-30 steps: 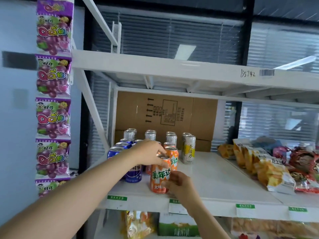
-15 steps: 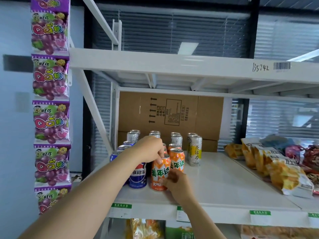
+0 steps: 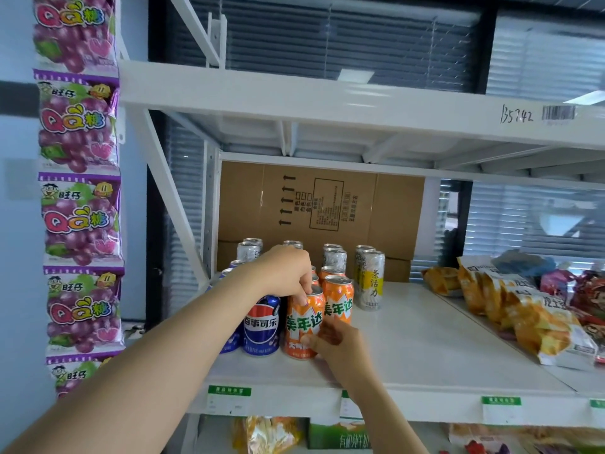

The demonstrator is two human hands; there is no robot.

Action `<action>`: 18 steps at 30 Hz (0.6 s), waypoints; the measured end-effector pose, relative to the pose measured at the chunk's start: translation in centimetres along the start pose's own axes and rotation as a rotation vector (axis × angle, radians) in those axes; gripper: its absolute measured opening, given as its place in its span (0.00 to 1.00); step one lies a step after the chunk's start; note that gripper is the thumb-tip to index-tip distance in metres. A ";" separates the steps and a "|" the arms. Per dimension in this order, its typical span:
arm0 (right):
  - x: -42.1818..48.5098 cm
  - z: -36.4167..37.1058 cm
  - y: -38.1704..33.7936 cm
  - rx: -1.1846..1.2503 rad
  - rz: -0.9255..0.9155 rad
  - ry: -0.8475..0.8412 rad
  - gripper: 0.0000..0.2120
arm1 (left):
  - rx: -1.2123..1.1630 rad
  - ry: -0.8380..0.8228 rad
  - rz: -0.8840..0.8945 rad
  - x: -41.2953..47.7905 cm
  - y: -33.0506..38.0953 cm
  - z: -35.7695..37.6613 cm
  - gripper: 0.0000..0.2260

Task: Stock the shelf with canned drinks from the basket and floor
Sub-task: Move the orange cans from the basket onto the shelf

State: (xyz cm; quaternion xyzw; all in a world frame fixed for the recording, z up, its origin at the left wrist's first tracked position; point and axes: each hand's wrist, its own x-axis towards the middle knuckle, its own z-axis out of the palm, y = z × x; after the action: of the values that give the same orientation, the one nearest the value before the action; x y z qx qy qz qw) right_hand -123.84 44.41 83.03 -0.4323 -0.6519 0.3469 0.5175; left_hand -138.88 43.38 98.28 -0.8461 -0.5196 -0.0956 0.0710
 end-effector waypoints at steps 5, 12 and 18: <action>-0.3 0.2 -0.5 0.009 0.008 -0.009 0.12 | 0.002 -0.008 0.008 -0.2 -0.4 0.0 0.13; -0.5 0.4 -0.8 -0.057 0.009 -0.006 0.09 | -0.062 0.041 -0.012 -0.6 -0.8 0.6 0.14; -1.3 0.6 -1.7 -0.099 0.016 -0.007 0.09 | -0.126 0.070 -0.050 -1.4 -0.7 1.1 0.14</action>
State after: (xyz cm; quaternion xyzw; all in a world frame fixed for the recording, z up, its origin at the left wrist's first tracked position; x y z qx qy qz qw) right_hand -124.66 42.53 83.93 -0.4611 -0.6666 0.3199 0.4906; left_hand -140.04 42.77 96.90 -0.8318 -0.5307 -0.1593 0.0335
